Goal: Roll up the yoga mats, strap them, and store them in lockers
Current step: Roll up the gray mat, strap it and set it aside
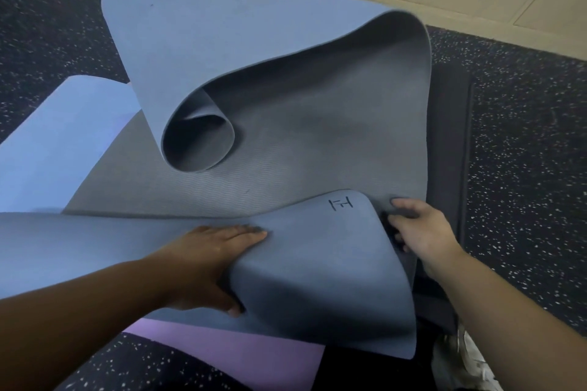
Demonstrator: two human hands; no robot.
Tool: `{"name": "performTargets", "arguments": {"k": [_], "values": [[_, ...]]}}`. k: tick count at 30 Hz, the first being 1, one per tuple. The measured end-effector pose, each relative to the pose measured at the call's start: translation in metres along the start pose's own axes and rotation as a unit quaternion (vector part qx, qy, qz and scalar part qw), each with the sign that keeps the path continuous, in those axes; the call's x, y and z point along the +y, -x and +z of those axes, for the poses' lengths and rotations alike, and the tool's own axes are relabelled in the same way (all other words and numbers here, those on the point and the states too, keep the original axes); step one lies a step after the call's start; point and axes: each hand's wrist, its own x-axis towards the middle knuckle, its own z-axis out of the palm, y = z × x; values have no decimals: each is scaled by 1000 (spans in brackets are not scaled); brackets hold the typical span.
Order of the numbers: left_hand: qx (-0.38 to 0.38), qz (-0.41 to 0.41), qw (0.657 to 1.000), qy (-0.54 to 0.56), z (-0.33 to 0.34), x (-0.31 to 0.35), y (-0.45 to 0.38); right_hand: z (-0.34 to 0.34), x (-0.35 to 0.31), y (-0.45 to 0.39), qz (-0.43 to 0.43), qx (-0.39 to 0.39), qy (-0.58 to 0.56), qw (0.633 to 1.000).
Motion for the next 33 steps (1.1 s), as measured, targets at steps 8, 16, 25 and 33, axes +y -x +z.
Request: {"name": "performTargets", "arguments": {"k": [8, 16, 25, 33], "values": [[119, 29, 992, 20, -15, 2, 6, -6, -43, 15, -117, 37, 87, 989], [270, 67, 960, -42, -54, 15, 5, -39, -128, 42, -361, 160, 28, 918], [261, -57, 949, -166, -54, 7, -40, -12, -115, 37, -363, 105, 151, 913], [154, -56, 981, -101, -31, 20, -51, 29, -66, 46, -346, -137, 444, 815]]}}
